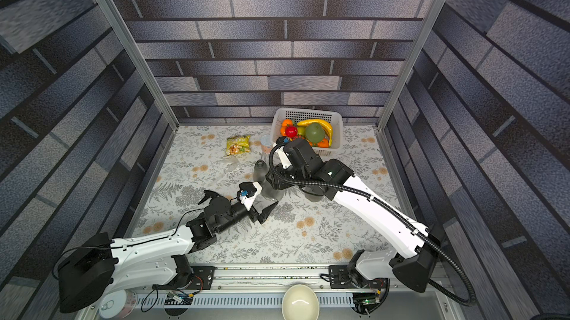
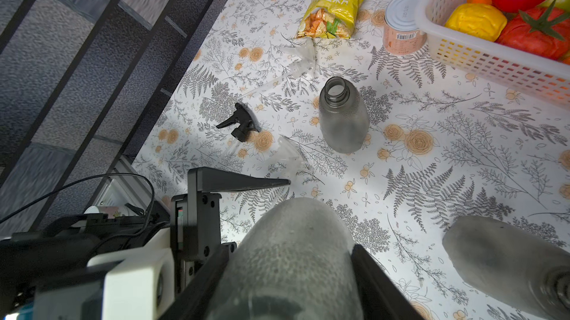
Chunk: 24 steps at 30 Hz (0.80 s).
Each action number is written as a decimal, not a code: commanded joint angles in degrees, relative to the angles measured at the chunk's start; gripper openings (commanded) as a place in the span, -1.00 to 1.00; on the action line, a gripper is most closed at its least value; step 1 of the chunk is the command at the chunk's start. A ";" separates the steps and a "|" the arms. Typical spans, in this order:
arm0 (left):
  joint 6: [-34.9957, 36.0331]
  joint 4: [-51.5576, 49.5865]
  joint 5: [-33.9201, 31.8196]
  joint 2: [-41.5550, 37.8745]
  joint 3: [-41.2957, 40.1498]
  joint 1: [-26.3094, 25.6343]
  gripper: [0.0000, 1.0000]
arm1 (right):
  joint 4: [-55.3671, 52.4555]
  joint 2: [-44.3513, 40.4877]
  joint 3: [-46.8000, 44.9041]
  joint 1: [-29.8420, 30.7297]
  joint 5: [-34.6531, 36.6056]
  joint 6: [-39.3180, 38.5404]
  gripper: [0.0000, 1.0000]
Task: Attach spray nozzles to spray bottles
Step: Pick up the spray bottle from the center of the board.
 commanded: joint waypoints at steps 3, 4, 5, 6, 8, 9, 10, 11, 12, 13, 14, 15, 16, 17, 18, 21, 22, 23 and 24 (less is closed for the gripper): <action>3.97 8.00 -2.31 2.04 0.69 -1.40 1.00 | -0.63 -0.57 1.89 0.44 -3.84 2.57 0.23; 4.28 7.51 -2.43 2.07 0.81 -1.57 1.00 | -0.32 -0.57 1.81 0.45 -4.07 2.83 0.23; 4.90 7.56 -2.88 2.20 0.93 -1.93 1.00 | -0.22 -0.62 1.87 0.44 -4.32 3.14 0.23; 5.19 8.23 -2.98 2.37 0.79 -2.11 1.00 | -0.01 -0.49 1.92 0.45 -4.65 3.53 0.22; 5.91 9.12 -3.20 2.99 0.83 -2.19 1.00 | 0.42 -0.40 1.85 0.45 -5.21 4.04 0.22; 6.23 9.31 -3.10 3.08 0.91 -2.22 1.00 | 0.57 -0.31 1.81 0.43 -5.56 4.27 0.22; 6.36 9.61 -3.21 3.26 0.92 -2.19 1.00 | 0.58 -0.10 1.89 0.40 -5.71 4.48 0.22; 6.36 10.04 -3.14 3.49 0.87 -2.19 1.00 | 0.62 0.03 1.89 0.45 -6.16 4.63 0.21; 6.36 10.25 -2.99 3.60 0.92 -2.16 1.00 | 0.81 -0.04 1.82 0.40 -6.29 4.76 0.21; 6.11 10.29 -2.97 3.87 1.01 -2.23 0.99 | 0.89 -0.04 1.81 0.48 -6.30 4.97 0.21; 6.10 10.31 -2.96 4.12 1.07 -2.24 0.95 | 1.05 -0.17 1.81 0.44 -6.42 5.07 0.21; 6.11 10.74 -3.24 4.29 0.96 -2.41 0.92 | 1.10 -0.31 1.87 0.45 -6.38 5.23 0.21; 6.15 11.25 -3.51 4.22 0.71 -2.64 0.89 | 0.98 -0.40 2.04 0.45 -6.12 5.21 0.21; 6.20 12.05 -3.91 4.02 0.28 -2.82 0.84 | 0.66 -0.40 2.28 0.44 -5.67 5.26 0.21; 6.03 13.27 -4.43 3.85 -0.12 -2.84 0.82 | 0.29 -0.40 2.29 0.44 -5.36 5.14 0.21; 6.01 14.47 -4.98 3.42 -0.72 -3.10 0.76 | 0.12 -0.15 1.93 0.45 -5.36 5.23 0.21; 6.10 13.95 -5.00 3.33 -0.56 -3.38 0.73 | 0.31 0.02 1.72 0.44 -5.66 5.36 0.21; 6.10 13.87 -5.47 3.37 -0.49 -3.61 0.72 | 0.48 0.19 1.59 0.40 -5.70 5.49 0.21; 6.19 14.38 -5.70 3.50 -0.57 -3.80 0.72 | 0.53 0.30 1.59 0.41 -5.64 5.62 0.21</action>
